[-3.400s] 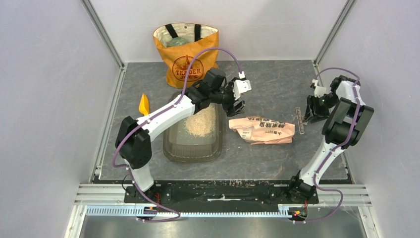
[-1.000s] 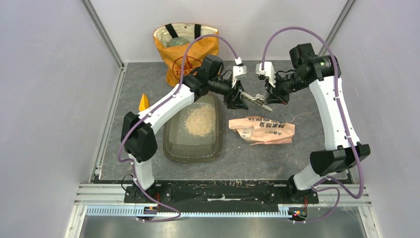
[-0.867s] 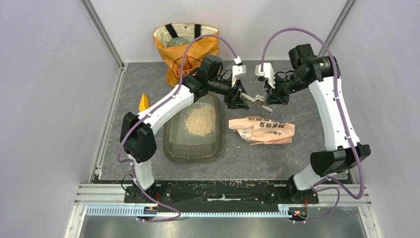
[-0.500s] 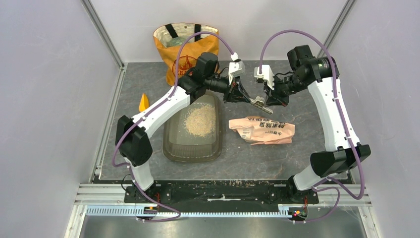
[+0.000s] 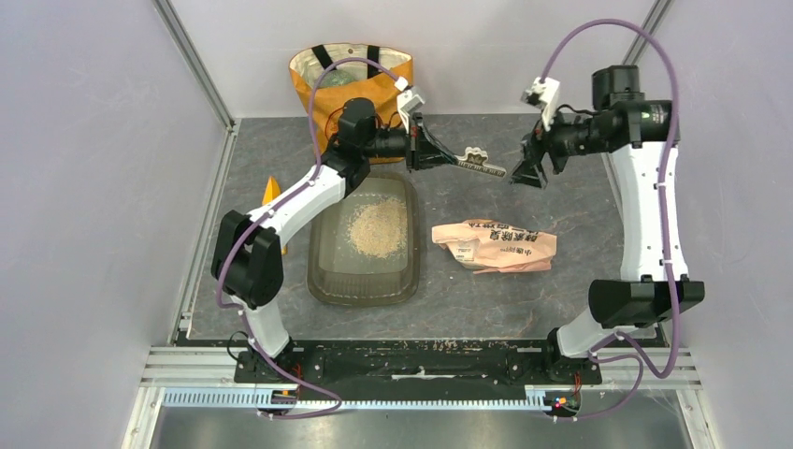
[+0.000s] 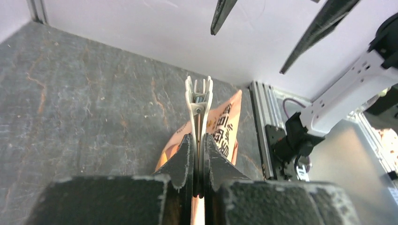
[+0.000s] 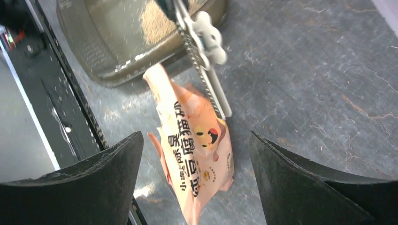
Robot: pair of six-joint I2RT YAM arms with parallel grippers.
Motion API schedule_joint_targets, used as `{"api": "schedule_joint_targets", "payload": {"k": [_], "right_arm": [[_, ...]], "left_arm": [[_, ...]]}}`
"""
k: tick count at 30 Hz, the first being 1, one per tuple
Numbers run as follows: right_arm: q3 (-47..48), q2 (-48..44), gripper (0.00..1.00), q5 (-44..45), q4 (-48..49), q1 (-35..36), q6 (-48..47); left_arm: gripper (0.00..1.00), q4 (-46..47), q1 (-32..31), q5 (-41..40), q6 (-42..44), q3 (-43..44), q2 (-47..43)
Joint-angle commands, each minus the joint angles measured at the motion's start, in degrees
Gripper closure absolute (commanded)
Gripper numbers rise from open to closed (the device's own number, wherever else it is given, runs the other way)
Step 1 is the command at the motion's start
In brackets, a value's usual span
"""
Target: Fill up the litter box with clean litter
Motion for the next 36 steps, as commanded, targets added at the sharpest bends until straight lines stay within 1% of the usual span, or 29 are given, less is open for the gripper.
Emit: {"api": "schedule_joint_targets", "payload": {"k": [1,3,6,10,12,16,19,21,23,24,26,27,28,29,30,31,32,33,34,35,36], "right_arm": [[2.77,1.18,0.12,-10.11,4.44,-4.32,7.21],[0.75,0.57,0.14,-11.71,5.3,-4.35,6.26],[-0.58,-0.36,0.17,-15.11,7.18,-4.11,6.88],[-2.19,-1.68,0.22,-14.93,11.58,-2.93,8.91],[-2.18,-1.78,0.31,-15.32,11.53,-2.9,8.8],[-2.19,-2.4,0.56,-16.49,11.44,-2.96,8.05],[-2.28,-3.49,0.64,-16.1,11.05,-0.83,5.96],[-2.42,-4.13,0.66,-15.61,10.31,-0.02,3.96],[-2.24,-4.51,0.74,-15.26,8.51,0.86,1.55],[-2.1,-4.61,0.79,-14.97,7.6,1.28,0.23],[-2.26,-4.64,0.98,-14.2,6.43,1.74,-1.42],[-2.36,-4.59,1.0,-13.73,5.68,1.8,-2.27],[-2.44,-4.65,1.0,-13.0,4.93,1.83,-3.65],[-2.45,-4.54,1.0,-12.19,3.83,1.79,-5.78],[-2.48,-4.59,1.0,-11.46,2.87,1.76,-7.29],[-2.53,-4.63,1.0,-10.7,2.39,1.8,-8.66],[-2.48,-4.72,1.0,-10.16,1.93,1.84,-9.71],[-2.52,-4.8,1.0,-9.61,1.63,1.8,-10.89],[-2.54,-4.91,1.0,-9.06,1.56,1.87,-11.56],[-2.46,-4.9,1.0,-8.63,1.45,1.95,-11.84],[-2.37,-4.79,1.0,-8.14,1.39,2.2,-12.19]], "left_arm": [[0.98,22.53,0.48,0.4,-16.75,-1.27,-4.31],[0.98,25.63,0.48,0.12,-18.87,-2.1,-4.75],[0.98,28.36,0.43,-0.76,-19.85,-3.42,-5.69],[0.98,31.34,0.3,-0.81,-21.77,-4.0,-6.18],[0.98,32.12,0.19,-1.08,-22.28,-4.08,-6.23],[0.98,31.84,0.14,-0.38,-22.15,-4.14,-6.29],[0.98,29.27,0.11,0.52,-19.56,-4.76,-6.46],[0.98,27.45,0.13,0.67,-17.45,-5.26,-6.68],[0.98,26.88,0.09,0.84,-16.53,-5.33,-6.65],[0.98,26.88,0.1,0.88,-16.41,-5.21,-6.58],[0.97,26.0,0.13,1.46,-15.45,-4.69,-6.45],[0.92,24.07,0.17,1.77,-13.67,-4.04,-6.62],[0.83,19.86,0.21,2.23,-10.99,-3.18,-6.85],[0.76,13.96,0.45,2.48,-6.27,-1.9,-7.3],[0.64,8.85,0.66,2.85,-1.18,-0.72,-7.94],[0.49,2.06,1.02,3.36,3.71,0.42,-8.63],[0.4,-5.32,1.31,3.31,11.33,2.52,-9.3],[0.33,-14.3,1.52,2.25,17.22,5.12,-9.66],[0.31,-22.63,1.48,1.32,23.45,7.24,-9.83],[0.29,-27.24,1.53,1.03,27.54,9.45,-9.82],[0.25,-30.52,1.45,1.15,29.21,10.87,-9.87]]}}
